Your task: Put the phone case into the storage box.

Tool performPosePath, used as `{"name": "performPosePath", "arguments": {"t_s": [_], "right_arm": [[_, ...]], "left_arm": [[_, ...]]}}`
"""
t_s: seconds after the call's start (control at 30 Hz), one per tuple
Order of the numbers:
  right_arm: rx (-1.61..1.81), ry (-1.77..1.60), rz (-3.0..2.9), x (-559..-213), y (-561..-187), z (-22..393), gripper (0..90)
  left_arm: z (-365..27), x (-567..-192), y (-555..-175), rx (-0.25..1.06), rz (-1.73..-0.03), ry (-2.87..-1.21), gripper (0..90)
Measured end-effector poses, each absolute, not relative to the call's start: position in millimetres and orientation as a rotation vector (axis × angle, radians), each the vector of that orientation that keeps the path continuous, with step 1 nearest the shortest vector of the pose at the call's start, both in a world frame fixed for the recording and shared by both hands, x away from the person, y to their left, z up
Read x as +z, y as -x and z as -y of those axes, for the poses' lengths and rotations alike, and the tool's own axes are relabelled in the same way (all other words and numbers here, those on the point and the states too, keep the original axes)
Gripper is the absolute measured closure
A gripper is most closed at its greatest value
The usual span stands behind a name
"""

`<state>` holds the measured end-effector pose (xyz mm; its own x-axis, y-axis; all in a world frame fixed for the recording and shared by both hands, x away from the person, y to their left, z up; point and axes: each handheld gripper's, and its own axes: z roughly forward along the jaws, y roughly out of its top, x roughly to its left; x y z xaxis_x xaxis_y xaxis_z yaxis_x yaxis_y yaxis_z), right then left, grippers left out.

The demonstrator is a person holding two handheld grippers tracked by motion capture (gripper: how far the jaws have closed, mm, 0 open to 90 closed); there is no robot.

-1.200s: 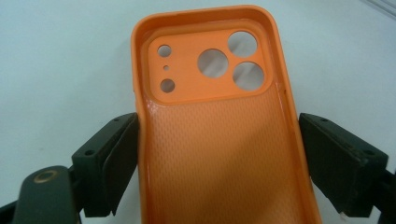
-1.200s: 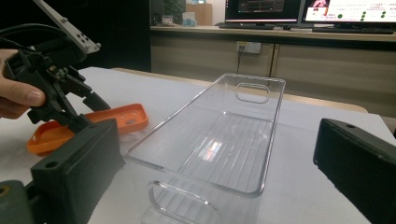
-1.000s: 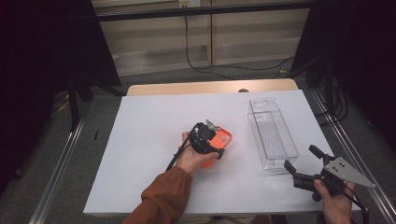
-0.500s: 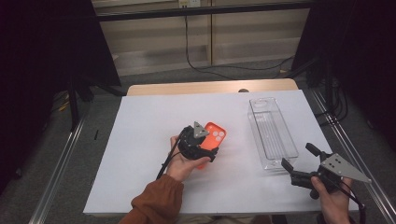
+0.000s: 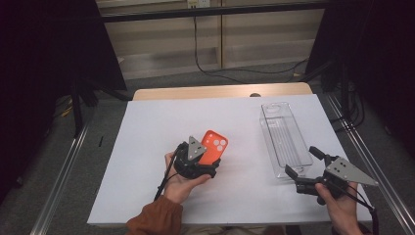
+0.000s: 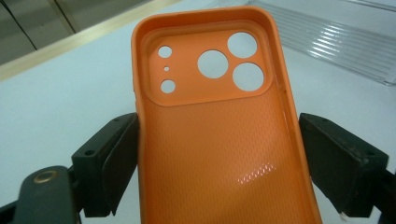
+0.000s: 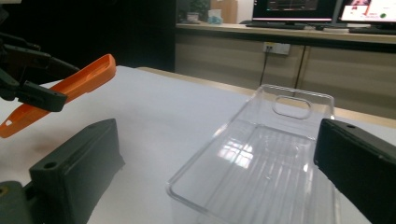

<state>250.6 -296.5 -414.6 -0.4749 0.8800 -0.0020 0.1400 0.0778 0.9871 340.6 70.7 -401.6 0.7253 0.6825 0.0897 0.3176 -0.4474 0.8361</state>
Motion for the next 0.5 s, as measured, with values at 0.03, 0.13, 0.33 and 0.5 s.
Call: {"name": "performPosePath", "arguments": {"t_s": [0.03,0.13,0.33,0.5], "right_arm": [[1.451,-1.001,-1.721,-414,-251,294,0.0],[1.458,-0.959,-1.753,-413,-253,284,0.0],[1.462,-0.937,-1.800,-406,-258,262,1.0],[1.500,-0.934,-1.834,-399,-266,246,4.0]], "left_arm": [[-71,-402,-338,0.536,-0.755,-2.050,15.2],[-70,-401,-334,0.546,-0.749,-2.041,15.2],[-63,-401,-326,0.583,-0.716,-2.031,15.2],[-61,-399,-321,0.615,-0.694,-2.012,15.2]]}}
